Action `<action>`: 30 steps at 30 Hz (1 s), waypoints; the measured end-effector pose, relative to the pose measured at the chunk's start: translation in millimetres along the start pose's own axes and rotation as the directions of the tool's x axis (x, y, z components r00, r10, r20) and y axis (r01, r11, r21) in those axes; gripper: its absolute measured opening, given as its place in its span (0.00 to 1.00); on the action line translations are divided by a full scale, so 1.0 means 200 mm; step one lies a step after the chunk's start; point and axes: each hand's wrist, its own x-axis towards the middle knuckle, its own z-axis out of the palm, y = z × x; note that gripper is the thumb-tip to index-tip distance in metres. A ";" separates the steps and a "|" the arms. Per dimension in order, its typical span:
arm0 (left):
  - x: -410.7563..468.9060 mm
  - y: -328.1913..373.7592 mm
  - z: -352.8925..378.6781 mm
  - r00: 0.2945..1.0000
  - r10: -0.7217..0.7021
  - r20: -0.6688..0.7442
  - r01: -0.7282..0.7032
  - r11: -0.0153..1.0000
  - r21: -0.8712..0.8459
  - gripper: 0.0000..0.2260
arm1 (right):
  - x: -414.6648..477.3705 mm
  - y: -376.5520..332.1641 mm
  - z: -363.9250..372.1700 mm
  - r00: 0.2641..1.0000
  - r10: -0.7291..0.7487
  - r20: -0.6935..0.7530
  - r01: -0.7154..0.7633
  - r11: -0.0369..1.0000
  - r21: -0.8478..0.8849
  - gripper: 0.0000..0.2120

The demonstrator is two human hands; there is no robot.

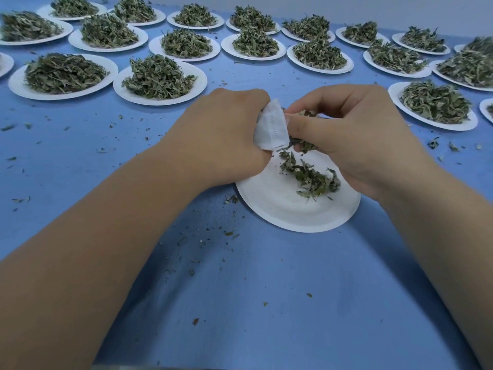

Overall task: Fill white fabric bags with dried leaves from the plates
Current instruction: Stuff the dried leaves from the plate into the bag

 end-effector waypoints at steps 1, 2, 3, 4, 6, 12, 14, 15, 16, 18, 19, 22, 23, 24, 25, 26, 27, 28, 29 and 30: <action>0.01 0.00 0.00 1.000 -0.014 -0.004 0.014 1.000 0.019 0.12 | 0.00 0.00 -0.01 0.999 0.010 0.053 -0.011 1.000 0.021 0.02; 0.01 -0.01 0.00 1.000 -0.026 -0.005 0.026 0.999 0.039 0.13 | 0.00 0.00 -0.01 0.993 0.027 0.118 -0.033 0.998 0.051 0.02; 0.01 -0.01 0.00 0.999 -0.034 0.000 0.034 0.998 0.053 0.13 | 0.01 0.00 -0.02 0.984 0.042 0.176 -0.056 0.996 0.076 0.06; 0.02 -0.01 0.00 0.999 -0.040 0.012 0.039 0.997 0.062 0.13 | 0.01 0.00 -0.03 0.973 0.057 0.225 -0.081 0.992 0.097 0.10; 0.02 -0.01 0.00 0.999 -0.043 0.030 0.041 0.997 0.059 0.11 | 0.01 -0.01 -0.05 0.958 0.063 0.279 -0.102 0.987 0.126 0.14; -0.01 0.01 0.00 1.000 0.012 0.022 -0.012 1.000 -0.007 0.14 | 0.01 0.00 -0.05 0.981 0.020 0.194 -0.020 1.000 -0.001 0.07; -0.01 0.02 0.01 0.999 0.041 0.032 -0.040 0.999 -0.025 0.11 | 0.00 0.00 -0.03 0.991 0.033 0.131 -0.022 0.996 -0.083 0.09; -0.01 0.02 0.02 0.998 0.058 0.035 -0.057 0.998 -0.025 0.11 | 0.00 0.00 -0.03 0.994 0.024 0.102 -0.012 0.993 -0.114 0.10; -0.01 0.02 0.02 0.997 0.071 0.033 -0.070 0.997 -0.018 0.11 | -0.01 0.00 -0.02 0.997 0.006 0.077 0.004 0.991 -0.131 0.11; -0.01 0.03 0.03 0.996 0.090 0.020 -0.090 0.996 0.015 0.10 | -0.01 0.00 0.00 0.998 -0.047 0.034 0.052 0.986 -0.161 0.12; 0.00 0.03 0.04 0.995 0.101 0.016 -0.102 0.994 0.035 0.08 | -0.01 0.00 0.01 0.997 -0.080 0.017 0.082 0.976 -0.201 0.12; 0.01 0.06 0.05 0.992 0.120 0.046 -0.122 0.991 0.046 0.08 | 0.00 0.00 0.03 0.994 -0.111 0.011 0.108 0.931 -0.348 0.10; 0.01 0.07 0.06 0.991 0.118 0.056 -0.120 0.992 0.040 0.11 | 0.01 0.00 0.03 0.995 -0.101 0.006 0.096 0.925 -0.368 0.10; 0.01 0.07 0.06 0.991 0.119 0.055 -0.120 0.992 0.028 0.12 | 0.01 0.01 0.03 0.996 -0.089 0.002 0.083 0.927 -0.366 0.10; 0.01 0.06 0.06 0.992 0.120 0.039 -0.121 0.993 0.014 0.11 | 0.01 0.01 0.03 0.997 -0.082 0.001 0.077 0.934 -0.349 0.10; 0.01 0.06 0.06 0.992 0.121 0.015 -0.122 0.993 0.004 0.09 | 0.01 0.00 0.03 0.997 -0.083 0.005 0.080 0.942 -0.326 0.10; 0.01 0.05 0.05 0.993 0.118 -0.009 -0.118 0.993 -0.004 0.08 | 0.01 0.00 0.02 0.996 -0.093 0.012 0.092 0.950 -0.299 0.10; 0.01 0.05 0.04 0.993 0.115 -0.035 -0.116 0.993 -0.018 0.08 | 0.01 -0.01 0.01 0.994 -0.105 0.024 0.108 0.958 -0.267 0.11; 0.00 0.04 0.03 0.993 0.107 -0.056 -0.110 0.993 -0.038 0.09 | 0.01 -0.01 -0.01 0.993 -0.117 0.035 0.122 0.966 -0.230 0.12; 0.00 0.04 0.02 0.992 0.097 -0.075 -0.102 0.993 -0.063 0.11 | 0.00 -0.02 -0.03 0.991 -0.124 0.047 0.131 0.972 -0.195 0.13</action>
